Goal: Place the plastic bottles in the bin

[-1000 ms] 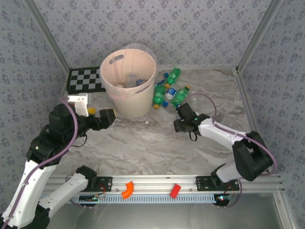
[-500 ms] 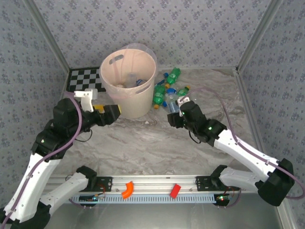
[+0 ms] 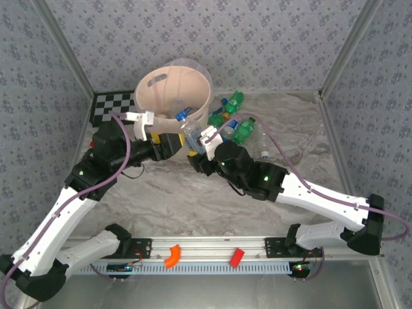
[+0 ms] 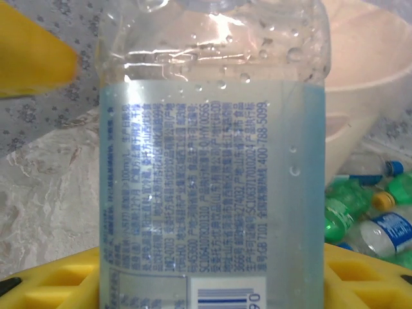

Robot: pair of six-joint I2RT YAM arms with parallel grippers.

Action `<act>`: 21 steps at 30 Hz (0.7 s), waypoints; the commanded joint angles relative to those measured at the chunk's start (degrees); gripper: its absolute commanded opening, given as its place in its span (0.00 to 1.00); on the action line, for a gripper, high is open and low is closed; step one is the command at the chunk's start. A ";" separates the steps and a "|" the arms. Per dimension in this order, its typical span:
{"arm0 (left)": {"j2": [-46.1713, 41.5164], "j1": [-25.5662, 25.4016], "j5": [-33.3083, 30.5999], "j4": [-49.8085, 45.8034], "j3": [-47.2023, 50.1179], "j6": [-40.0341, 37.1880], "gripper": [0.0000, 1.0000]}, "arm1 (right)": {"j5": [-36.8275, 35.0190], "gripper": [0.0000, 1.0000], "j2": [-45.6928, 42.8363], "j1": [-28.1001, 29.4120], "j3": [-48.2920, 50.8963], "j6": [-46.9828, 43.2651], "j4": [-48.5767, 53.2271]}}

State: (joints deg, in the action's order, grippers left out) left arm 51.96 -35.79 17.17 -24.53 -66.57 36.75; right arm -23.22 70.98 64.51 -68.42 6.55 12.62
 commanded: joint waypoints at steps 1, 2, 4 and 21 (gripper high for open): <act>0.04 -2.55 -1.52 5.02 -0.92 -0.36 0.79 | -1.75 0.59 0.99 0.87 -3.59 -1.98 -2.25; 0.37 -3.04 -1.89 5.10 -0.86 -0.60 0.79 | -1.50 0.59 1.17 1.09 -3.65 -1.97 -2.41; 1.27 -3.40 -2.18 5.13 -0.93 -0.64 0.79 | -1.13 0.60 1.27 1.61 -3.90 -1.97 -2.98; 3.43 -4.69 -4.78 6.35 -1.11 -1.60 0.72 | -1.56 0.61 1.44 3.46 -3.91 -2.57 -4.46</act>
State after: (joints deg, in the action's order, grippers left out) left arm 55.24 -40.14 13.21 -20.29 -66.59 36.23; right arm -23.62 72.42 67.48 -70.54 4.89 9.98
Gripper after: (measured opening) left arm 0.725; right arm 0.609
